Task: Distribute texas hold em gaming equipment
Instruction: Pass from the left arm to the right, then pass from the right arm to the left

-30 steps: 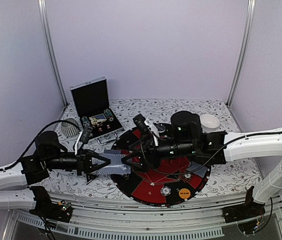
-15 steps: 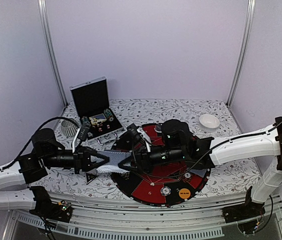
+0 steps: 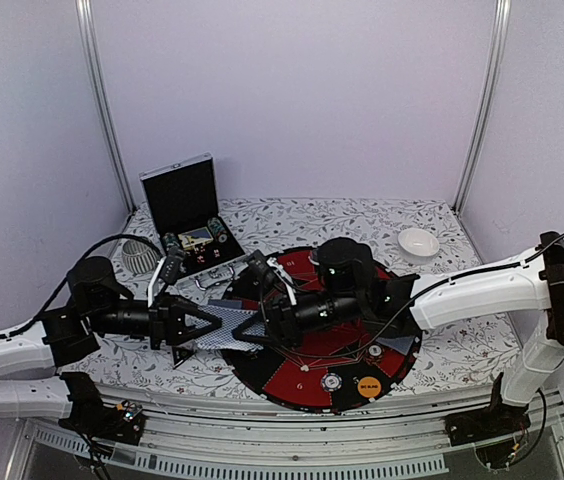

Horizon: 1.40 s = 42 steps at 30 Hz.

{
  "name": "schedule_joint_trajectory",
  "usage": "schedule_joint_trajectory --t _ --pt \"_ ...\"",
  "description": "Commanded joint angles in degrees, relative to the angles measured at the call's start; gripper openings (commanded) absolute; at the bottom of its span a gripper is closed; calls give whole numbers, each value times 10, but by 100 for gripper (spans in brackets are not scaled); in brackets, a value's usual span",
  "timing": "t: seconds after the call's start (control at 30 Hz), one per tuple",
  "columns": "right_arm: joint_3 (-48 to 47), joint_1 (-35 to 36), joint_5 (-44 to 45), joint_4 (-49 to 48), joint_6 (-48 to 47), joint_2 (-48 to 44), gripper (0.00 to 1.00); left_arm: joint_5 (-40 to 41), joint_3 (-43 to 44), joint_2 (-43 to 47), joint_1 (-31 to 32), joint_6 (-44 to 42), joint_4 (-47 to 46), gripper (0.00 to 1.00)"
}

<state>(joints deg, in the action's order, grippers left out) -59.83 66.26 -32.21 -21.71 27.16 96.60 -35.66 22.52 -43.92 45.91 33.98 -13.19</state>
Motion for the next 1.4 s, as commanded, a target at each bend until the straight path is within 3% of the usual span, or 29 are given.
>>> schedule_joint_trajectory --t 0.0,0.07,0.1,0.17,0.2,0.3,0.43,0.7,0.83,0.93,1.13,1.2,1.37 --pt "-23 8 -14 -36 -1 1 7 0 -1 -5 1 2 -40 0" --pt "-18 7 -8 -35 0 -8 3 2 -1 -5 1 -4 -35 0" --pt "-14 7 -3 -32 1 -14 3 6 1 -3 2 -10 -23 8" --pt "-7 2 6 -6 8 -26 2 26 9 7 2 -32 15 46" --pt "-5 -1 16 19 10 -33 2 37 15 15 3 -48 35 58" --pt "-1 -7 46 95 15 -57 2 85 43 44 15 -136 111 75" --pt "-1 -14 60 182 41 -83 2 221 111 57 83 -299 200 98" --pt "-50 -15 74 287 43 -109 2 578 204 -80 370 -644 315 98" --pt "-68 -14 66 299 37 -100 2 698 191 -137 410 -742 260 98" --pt "-73 -14 57 300 32 -94 2 706 181 -134 403 -779 190 98" --pt "-81 -15 42 307 26 -87 2 692 187 -127 380 -749 174 98" --pt "-82 -14 40 307 26 -86 3 659 191 -130 359 -728 187 98" --pt "-90 -11 39 307 22 -82 2 489 240 -152 270 -653 287 98"
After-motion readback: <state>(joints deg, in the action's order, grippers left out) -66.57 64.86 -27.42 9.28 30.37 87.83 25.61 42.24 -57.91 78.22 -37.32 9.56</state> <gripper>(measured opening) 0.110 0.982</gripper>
